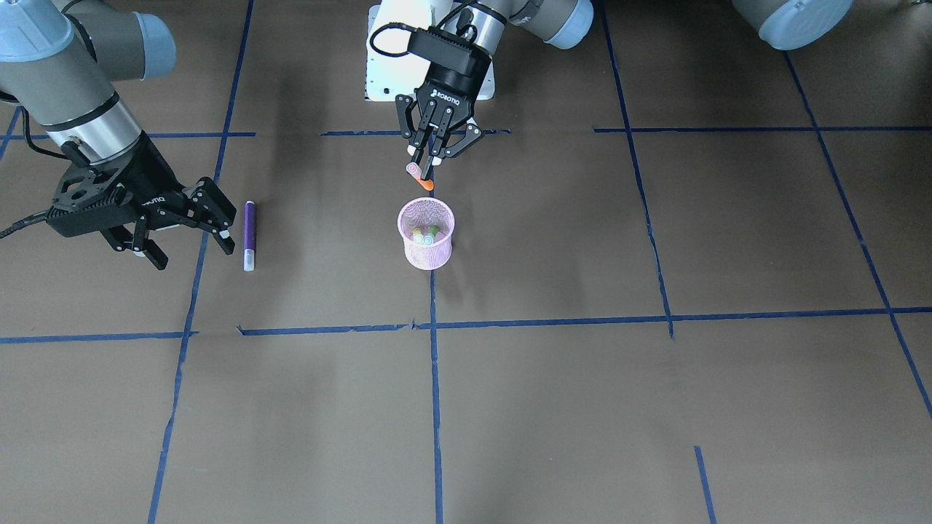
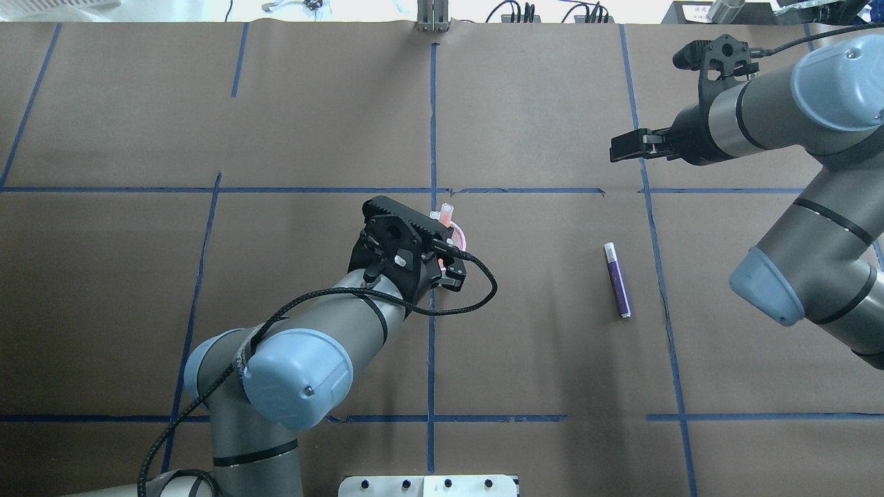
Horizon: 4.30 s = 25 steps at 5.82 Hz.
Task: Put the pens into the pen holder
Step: 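Lift the orange highlighter with the left gripper and move it over the pink cup, then release the orange highlighter into the cup and withdraw the left gripper, then lower the right gripper onto the purple highlighter and close on it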
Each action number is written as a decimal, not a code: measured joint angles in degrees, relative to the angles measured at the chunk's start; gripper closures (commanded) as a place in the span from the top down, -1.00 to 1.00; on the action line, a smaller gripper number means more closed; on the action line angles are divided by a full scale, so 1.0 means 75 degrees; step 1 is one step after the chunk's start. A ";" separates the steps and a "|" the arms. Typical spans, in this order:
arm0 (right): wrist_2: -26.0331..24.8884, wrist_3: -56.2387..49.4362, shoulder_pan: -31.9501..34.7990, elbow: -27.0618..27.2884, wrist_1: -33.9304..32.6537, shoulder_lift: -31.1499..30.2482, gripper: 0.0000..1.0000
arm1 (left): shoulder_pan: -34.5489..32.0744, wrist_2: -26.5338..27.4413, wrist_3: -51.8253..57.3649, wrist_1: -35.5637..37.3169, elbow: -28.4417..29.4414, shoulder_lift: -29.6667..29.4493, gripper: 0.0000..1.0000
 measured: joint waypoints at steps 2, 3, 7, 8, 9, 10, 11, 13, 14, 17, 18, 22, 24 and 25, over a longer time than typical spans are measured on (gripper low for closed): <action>-0.0004 0.0005 0.0001 0.0012 0.0007 -0.0019 1.00 | 0.0022 0.0675 0.0014 -0.0481 0.0234 -0.0013 -0.72; -0.0016 0.0006 0.0001 0.0017 0.0008 -0.0026 1.00 | 0.0014 0.0818 0.0004 -0.0640 0.0386 -0.0027 -0.66; -0.0055 0.0009 0.0001 0.0011 0.0005 -0.0055 1.00 | 0.0020 0.0921 -0.0043 -0.1175 0.0947 -0.0031 1.00; -0.0082 0.0015 -0.0008 0.0017 -0.0001 -0.0145 1.00 | 0.0039 0.0909 -0.0048 -0.1189 0.0904 -0.0029 1.00; -0.0118 0.0017 -0.0038 0.0012 -0.0011 -0.0284 0.99 | 0.0013 0.0880 -0.0049 -0.1181 0.0776 -0.0009 1.00; -0.0035 0.0014 -0.0107 -0.0002 -0.0177 -0.0366 0.99 | -0.0093 0.0811 -0.0038 -0.1097 0.0681 0.0038 1.00; 0.0340 -0.0016 -0.0206 0.0001 -0.0969 -0.0145 0.99 | -0.0305 0.0497 -0.0013 -0.0924 0.0646 0.0291 1.00; 0.0863 -0.0406 -0.0694 -0.0035 -0.2824 0.0519 0.93 | -0.0981 -0.0659 0.0016 -0.0728 0.0626 0.1153 1.00; 0.1172 -0.0981 -0.0803 -0.0259 -0.3145 0.0597 0.91 | -0.1370 -0.1338 0.0020 -0.0684 0.0619 0.1560 1.00; 0.1989 -0.1549 -0.0853 -0.1430 -0.3376 0.0798 0.75 | -0.2120 -0.2834 -0.0026 -0.0614 0.0556 0.2100 1.00; 0.2006 -0.1542 -0.0912 -0.1689 -0.3357 0.0840 0.63 | -0.2142 -0.2880 -0.0038 -0.0614 0.0514 0.2121 1.00; 0.2026 -0.1461 -0.1171 -0.1983 -0.3343 0.0926 0.17 | -0.2150 -0.2889 -0.0063 -0.0625 0.0454 0.2128 1.00; 0.2027 -0.1446 -0.1196 -0.2030 -0.3346 0.0926 0.10 | -0.2150 -0.2875 -0.0090 -0.0639 0.0456 0.2142 1.00; 0.2031 -0.1439 -0.1201 -0.2054 -0.3352 0.0931 0.10 | -0.2150 -0.2864 -0.0098 -0.0681 0.0458 0.2203 1.00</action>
